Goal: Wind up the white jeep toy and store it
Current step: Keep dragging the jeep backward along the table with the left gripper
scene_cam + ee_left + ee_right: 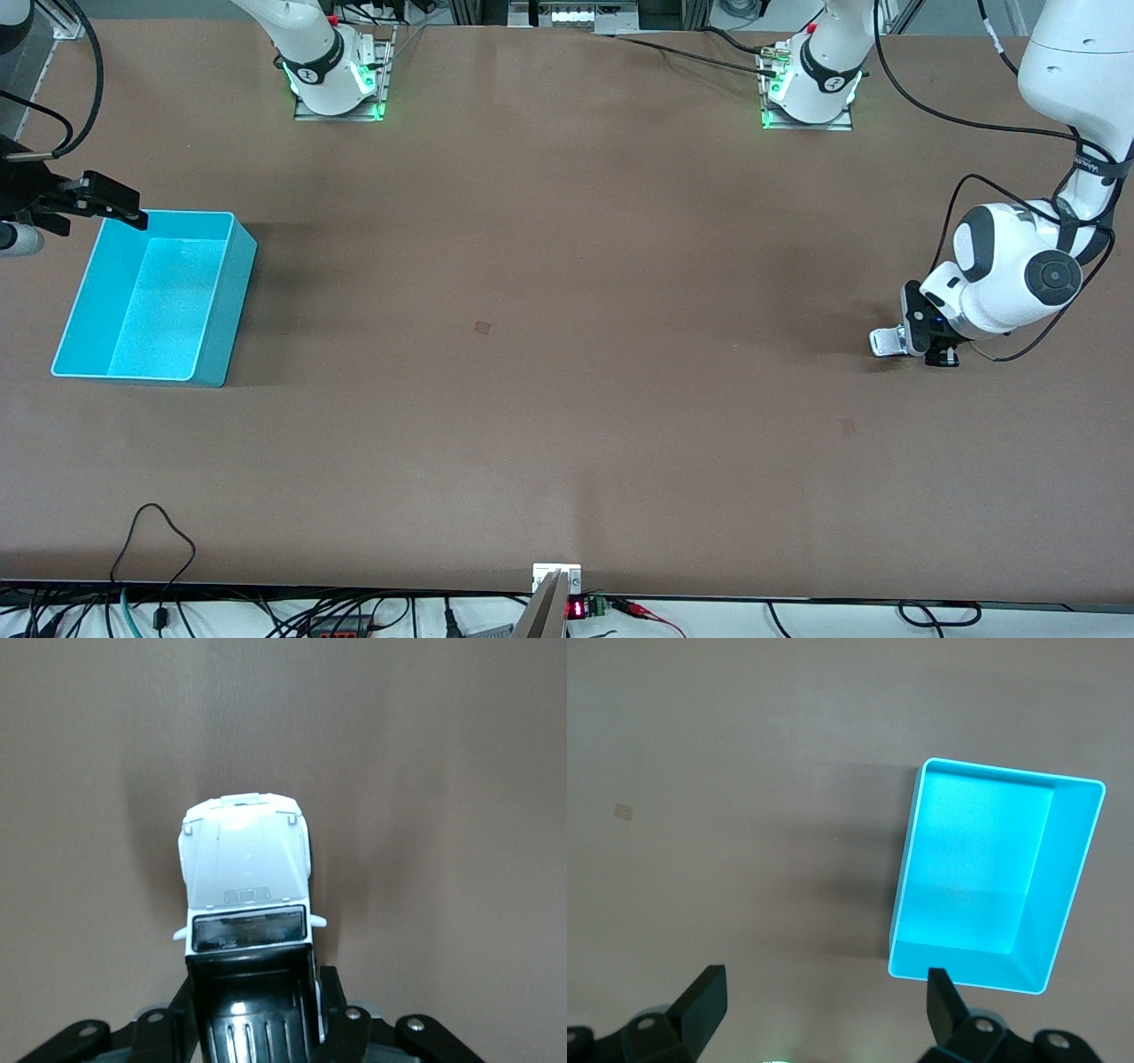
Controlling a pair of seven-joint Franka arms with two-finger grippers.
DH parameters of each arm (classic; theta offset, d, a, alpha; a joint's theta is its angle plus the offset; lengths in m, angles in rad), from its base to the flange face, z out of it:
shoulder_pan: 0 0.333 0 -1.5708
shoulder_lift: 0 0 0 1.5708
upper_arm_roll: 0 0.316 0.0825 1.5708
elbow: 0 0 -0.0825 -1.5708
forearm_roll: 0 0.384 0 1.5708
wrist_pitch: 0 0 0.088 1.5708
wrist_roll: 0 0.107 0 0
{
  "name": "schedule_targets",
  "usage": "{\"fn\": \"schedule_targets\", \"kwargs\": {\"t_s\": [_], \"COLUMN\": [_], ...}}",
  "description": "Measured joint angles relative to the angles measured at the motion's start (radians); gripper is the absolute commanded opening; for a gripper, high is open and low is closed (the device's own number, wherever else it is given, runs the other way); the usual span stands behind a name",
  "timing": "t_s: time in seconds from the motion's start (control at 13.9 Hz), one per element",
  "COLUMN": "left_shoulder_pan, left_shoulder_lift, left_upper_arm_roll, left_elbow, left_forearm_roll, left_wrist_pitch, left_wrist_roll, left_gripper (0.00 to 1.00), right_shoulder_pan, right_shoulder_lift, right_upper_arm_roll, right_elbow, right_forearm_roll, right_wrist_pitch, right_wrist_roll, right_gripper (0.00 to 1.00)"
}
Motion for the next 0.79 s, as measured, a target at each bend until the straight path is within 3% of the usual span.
{"fn": "schedule_targets", "kwargs": {"t_s": [0.79], "left_shoulder_pan": [0.049], "left_shoulder_lift": [0.008], "left_upper_arm_roll": [0.000], "left_elbow": [0.012], "left_forearm_roll": [0.000], "left_wrist_pitch": [0.001], "left_wrist_roll": [0.044], "left_gripper": [0.27], "right_shoulder_pan": [-0.001], "right_shoulder_lift": [0.000], "right_upper_arm_roll": [-0.001], "right_elbow": [0.000], "right_forearm_roll": [0.000], "right_wrist_pitch": [0.000], "right_wrist_roll": [0.000], "right_gripper": [1.00]}}
